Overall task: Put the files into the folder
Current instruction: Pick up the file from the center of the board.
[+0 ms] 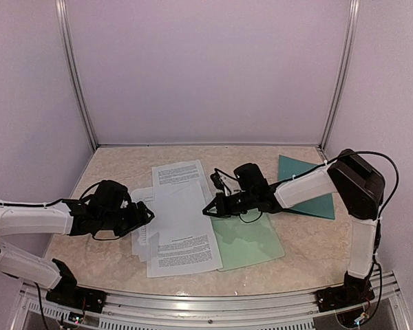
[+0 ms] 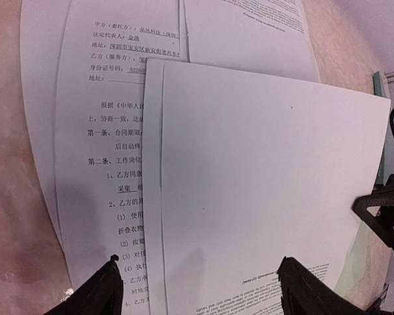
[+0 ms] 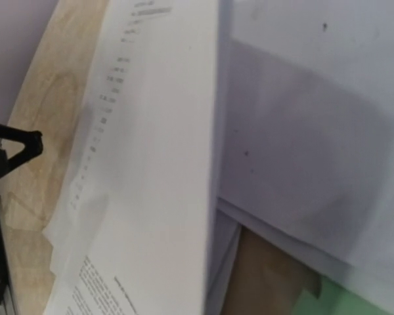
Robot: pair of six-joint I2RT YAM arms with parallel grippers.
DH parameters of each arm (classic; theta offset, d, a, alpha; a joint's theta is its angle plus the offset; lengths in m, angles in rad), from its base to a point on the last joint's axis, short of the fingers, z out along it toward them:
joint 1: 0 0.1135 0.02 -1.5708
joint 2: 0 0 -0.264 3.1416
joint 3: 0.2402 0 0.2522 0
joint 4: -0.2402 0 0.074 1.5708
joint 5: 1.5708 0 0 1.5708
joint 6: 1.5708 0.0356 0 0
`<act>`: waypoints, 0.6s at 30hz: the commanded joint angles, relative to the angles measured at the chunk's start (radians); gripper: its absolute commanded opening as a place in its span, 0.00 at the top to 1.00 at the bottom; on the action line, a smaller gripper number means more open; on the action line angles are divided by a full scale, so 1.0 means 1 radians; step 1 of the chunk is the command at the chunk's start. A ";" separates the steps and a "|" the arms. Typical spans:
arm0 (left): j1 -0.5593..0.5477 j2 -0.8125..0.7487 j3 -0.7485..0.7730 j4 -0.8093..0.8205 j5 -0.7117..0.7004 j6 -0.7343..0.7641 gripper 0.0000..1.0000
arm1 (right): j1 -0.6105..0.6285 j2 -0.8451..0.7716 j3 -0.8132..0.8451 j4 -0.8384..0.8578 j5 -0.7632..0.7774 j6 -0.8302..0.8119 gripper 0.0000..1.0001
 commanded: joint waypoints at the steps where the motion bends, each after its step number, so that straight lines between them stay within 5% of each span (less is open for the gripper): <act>1: 0.002 -0.028 -0.001 -0.056 -0.028 0.042 0.21 | -0.006 -0.056 -0.046 -0.037 0.018 -0.052 1.00; 8: 0.002 -0.038 0.019 -0.042 0.002 0.143 0.21 | -0.009 -0.156 -0.066 -0.102 0.056 -0.154 1.00; 18: -0.107 -0.103 0.066 0.033 0.172 0.596 0.17 | -0.017 -0.240 0.024 -0.375 0.051 -0.445 1.00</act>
